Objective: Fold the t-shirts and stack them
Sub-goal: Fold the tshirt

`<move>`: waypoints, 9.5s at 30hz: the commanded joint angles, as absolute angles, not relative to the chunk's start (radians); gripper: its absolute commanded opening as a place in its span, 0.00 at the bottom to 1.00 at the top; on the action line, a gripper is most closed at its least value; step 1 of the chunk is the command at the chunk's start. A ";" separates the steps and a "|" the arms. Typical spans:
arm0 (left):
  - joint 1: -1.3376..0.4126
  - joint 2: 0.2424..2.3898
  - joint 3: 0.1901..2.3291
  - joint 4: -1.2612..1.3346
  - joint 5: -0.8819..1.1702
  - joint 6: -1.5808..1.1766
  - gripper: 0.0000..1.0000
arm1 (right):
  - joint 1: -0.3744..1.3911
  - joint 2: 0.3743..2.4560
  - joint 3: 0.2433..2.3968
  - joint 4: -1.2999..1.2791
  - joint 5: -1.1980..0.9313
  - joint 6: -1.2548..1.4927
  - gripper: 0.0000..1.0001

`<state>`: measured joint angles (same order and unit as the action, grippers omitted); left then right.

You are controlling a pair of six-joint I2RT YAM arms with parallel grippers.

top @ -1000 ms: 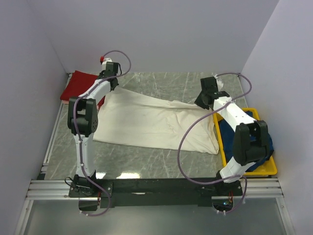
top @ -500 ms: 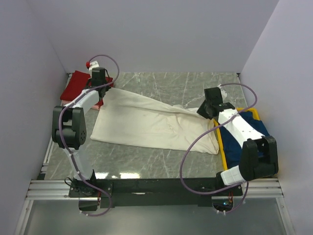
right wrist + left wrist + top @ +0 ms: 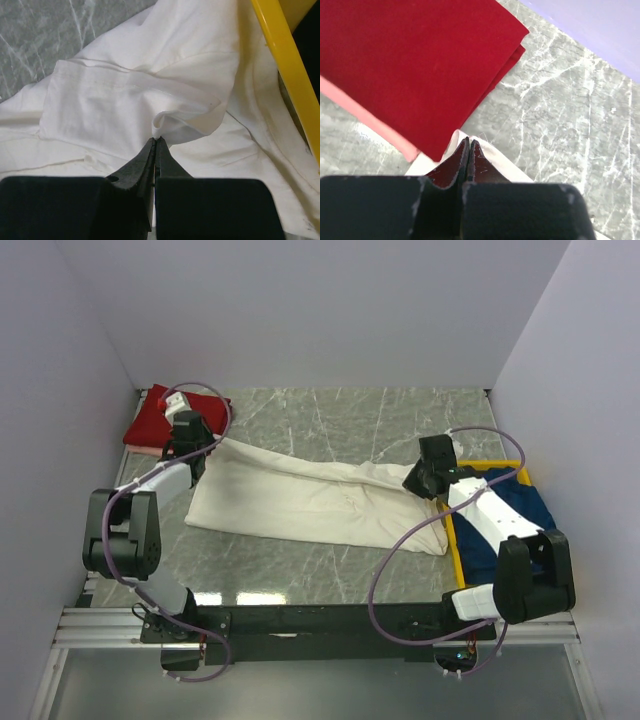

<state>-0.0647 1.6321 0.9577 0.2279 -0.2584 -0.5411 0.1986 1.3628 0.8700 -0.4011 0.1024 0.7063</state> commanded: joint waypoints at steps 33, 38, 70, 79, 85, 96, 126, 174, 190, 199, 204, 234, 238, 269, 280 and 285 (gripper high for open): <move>-0.003 1.293 0.503 0.296 -0.431 -1.038 0.23 | 0.195 1.198 0.620 -0.245 -0.072 0.716 0.17; -0.003 1.177 0.462 0.261 -0.454 -1.038 0.48 | 0.193 1.091 0.664 -0.320 -0.052 0.683 0.45; -0.253 1.672 0.825 0.126 -0.403 -1.012 0.21 | 0.423 1.807 1.259 -0.399 0.238 0.614 0.54; -0.252 1.677 0.799 0.129 -0.400 -1.009 0.19 | 0.466 1.853 1.289 -0.420 0.284 0.620 0.45; -0.252 1.677 0.788 0.124 -0.397 -1.009 0.19 | 0.476 1.824 1.263 -0.426 0.287 0.626 0.04; -0.252 1.631 0.758 0.120 -0.411 -0.996 0.17 | 0.492 1.678 1.151 -0.408 0.282 0.649 0.00; -0.252 1.621 0.753 0.126 -0.387 -0.982 0.13 | 0.485 1.862 1.335 -0.502 0.348 0.623 0.07; -0.305 1.473 0.745 0.285 0.011 -0.790 0.41 | 0.617 1.258 0.822 -0.349 0.264 0.848 0.57; -0.813 1.730 1.052 0.157 0.020 -0.546 0.50 | 0.202 1.357 0.795 -0.298 0.003 0.617 0.58; -0.877 1.810 1.115 0.095 0.002 -0.538 0.49 | 0.204 1.390 0.759 -0.258 -0.029 0.620 0.55; -0.894 1.816 1.108 0.084 0.003 -0.537 0.49 | 0.204 1.393 0.735 -0.244 -0.037 0.626 0.51; -0.907 1.741 1.105 -0.026 -0.052 -0.500 0.01 | 0.204 1.125 0.591 -0.360 -0.002 0.649 0.00; -0.905 1.713 1.094 -0.035 -0.041 -0.494 0.01 | 0.203 1.069 0.558 -0.380 -0.005 0.661 0.00; -0.894 1.817 1.215 -0.018 0.044 -0.463 0.23 | 0.206 1.157 0.641 -0.316 -0.034 0.722 0.55; -0.928 1.887 1.135 0.094 0.176 -0.528 0.12 | 0.238 1.138 0.517 -0.259 -0.072 0.735 0.50; -0.942 1.827 1.065 0.120 0.198 -0.531 0.11 | 0.270 1.059 0.466 -0.282 -0.095 0.744 0.49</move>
